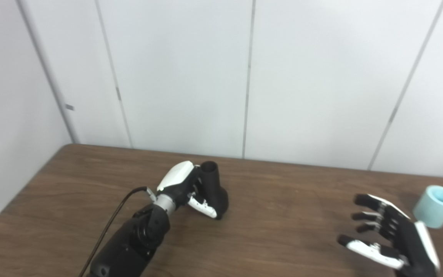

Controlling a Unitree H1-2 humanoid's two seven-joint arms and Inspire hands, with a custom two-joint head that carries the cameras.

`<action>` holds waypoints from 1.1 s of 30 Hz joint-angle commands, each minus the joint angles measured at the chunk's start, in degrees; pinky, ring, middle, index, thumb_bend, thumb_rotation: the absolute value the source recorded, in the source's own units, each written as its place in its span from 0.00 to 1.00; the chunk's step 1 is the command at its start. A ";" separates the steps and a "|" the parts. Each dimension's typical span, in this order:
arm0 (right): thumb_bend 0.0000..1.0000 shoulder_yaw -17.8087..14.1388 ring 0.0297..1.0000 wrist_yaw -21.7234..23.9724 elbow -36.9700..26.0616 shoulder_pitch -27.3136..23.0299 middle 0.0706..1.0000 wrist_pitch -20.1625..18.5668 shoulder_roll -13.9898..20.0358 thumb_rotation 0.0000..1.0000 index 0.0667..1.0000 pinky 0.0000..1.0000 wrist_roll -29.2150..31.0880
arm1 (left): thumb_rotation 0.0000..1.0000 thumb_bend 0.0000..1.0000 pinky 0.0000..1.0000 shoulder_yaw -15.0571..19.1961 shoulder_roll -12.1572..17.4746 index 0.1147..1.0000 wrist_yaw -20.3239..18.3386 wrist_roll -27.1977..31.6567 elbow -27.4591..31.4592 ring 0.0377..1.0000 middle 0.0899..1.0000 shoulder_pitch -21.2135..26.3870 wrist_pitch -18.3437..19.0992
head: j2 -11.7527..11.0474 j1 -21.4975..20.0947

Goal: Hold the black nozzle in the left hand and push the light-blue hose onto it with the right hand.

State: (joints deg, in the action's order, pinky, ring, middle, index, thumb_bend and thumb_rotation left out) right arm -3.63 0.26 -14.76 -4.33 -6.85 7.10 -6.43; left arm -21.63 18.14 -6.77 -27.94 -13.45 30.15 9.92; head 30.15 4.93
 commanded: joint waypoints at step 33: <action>0.80 -3.77 0.69 22.28 -9.96 -20.88 0.82 -20.08 31.53 0.08 0.78 0.53 -15.50 | 0.00 0.53 0.52 -17.26 -5.09 0.43 -1.56 -12.22 -12.54 0.47 0.42 -1.65 -5.27 | -2.65 -23.87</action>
State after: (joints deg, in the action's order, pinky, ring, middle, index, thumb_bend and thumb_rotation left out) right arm -6.93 19.68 -24.79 -22.75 -26.83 38.01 -19.06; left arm -35.37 10.00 -2.49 -36.01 -19.90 33.83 2.31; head 28.13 -17.48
